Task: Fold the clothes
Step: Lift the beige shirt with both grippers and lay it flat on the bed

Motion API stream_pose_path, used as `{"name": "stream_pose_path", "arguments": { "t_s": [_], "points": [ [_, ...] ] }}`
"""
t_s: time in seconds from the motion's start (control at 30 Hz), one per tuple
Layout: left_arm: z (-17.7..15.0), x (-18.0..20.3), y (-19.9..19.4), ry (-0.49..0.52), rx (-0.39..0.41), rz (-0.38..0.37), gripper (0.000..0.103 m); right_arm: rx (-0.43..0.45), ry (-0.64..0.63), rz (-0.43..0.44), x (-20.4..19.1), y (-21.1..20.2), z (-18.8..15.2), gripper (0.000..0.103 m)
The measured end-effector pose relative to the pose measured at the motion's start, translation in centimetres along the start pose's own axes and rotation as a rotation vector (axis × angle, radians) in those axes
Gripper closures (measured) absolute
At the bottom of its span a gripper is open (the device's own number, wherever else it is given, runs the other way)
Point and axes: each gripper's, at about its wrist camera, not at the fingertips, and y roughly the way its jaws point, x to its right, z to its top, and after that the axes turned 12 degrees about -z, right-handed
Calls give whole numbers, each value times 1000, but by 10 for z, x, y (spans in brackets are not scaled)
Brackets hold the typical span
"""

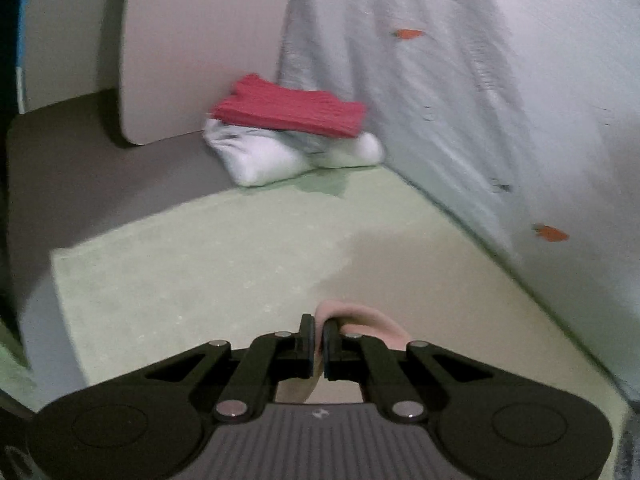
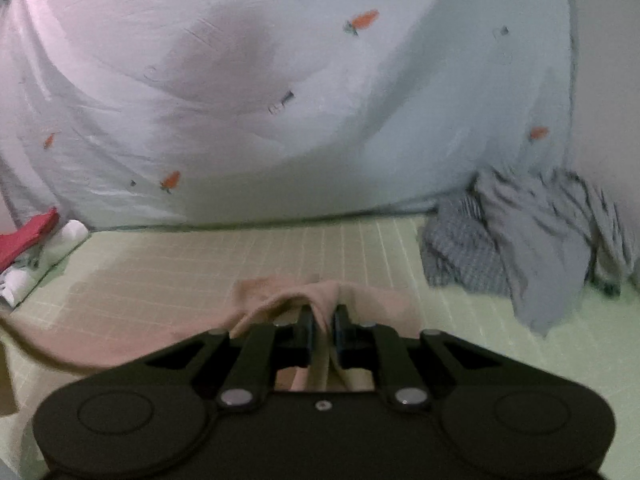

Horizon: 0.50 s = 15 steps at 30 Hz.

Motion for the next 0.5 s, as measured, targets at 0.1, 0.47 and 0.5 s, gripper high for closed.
{"name": "stream_pose_path", "arguments": {
  "t_s": [0.1, 0.47, 0.5],
  "points": [
    [-5, -6, 4, 8, -48, -26, 98, -64, 22, -51, -7, 9, -10, 91],
    [-20, 59, 16, 180, -119, -194, 62, -105, 81, -192, 3, 19, -12, 63],
    [-23, 69, 19, 201, -129, -217, 61, -101, 75, -194, 5, 19, -10, 62]
  ]
}}
